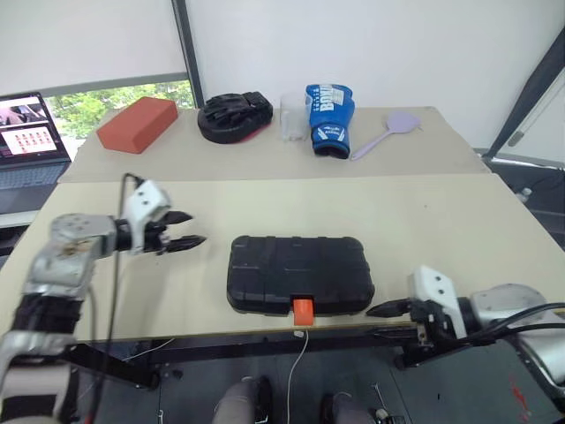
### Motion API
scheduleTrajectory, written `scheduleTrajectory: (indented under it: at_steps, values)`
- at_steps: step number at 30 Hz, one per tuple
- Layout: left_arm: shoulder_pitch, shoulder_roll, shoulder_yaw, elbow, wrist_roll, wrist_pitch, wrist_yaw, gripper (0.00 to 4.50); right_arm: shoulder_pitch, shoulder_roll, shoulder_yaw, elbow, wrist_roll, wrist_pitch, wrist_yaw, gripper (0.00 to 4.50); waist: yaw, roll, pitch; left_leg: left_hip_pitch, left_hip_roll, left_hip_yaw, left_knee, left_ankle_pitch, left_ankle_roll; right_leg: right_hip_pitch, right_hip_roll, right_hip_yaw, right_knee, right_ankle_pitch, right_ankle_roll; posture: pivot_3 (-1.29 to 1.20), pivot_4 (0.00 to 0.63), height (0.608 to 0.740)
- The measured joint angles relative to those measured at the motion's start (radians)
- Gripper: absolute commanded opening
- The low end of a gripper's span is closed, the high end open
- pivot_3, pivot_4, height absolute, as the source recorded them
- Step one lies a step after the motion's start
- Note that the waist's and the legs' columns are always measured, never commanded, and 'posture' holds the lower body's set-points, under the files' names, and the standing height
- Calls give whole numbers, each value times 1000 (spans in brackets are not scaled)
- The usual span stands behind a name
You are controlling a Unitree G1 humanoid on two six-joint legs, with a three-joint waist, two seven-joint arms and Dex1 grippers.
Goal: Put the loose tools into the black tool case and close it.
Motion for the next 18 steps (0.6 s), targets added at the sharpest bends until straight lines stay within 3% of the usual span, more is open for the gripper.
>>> scheduleTrajectory:
  at_steps: [2,5,12,18]
  values:
    - [-70,-55,-53,125,54,-94,-25,1183,-44,27,44,21,-24,-15,3,0,-14,0,0,-3,0,0,7,-3,5,0,1,-1,0,0,2,0,150,718]
    - [-144,-121,-129,267,130,-217,-72,51,-135,81,102,83,-76,-38,-13,0,-33,-2,1,-6,0,1,13,-5,8,0,1,-1,0,2,5,0,150,718]
    - [-181,-126,-214,356,221,-349,-274,51,-324,213,138,326,-234,-75,-194,0,-53,-3,2,-6,1,2,17,-5,8,-1,-1,-3,3,4,6,0,150,718]
    - [-170,-144,-162,313,160,-247,-332,51,-295,213,81,337,-231,-84,-218,0,-38,-3,2,-8,1,2,18,-6,9,-2,-2,-4,3,3,6,0,150,718]
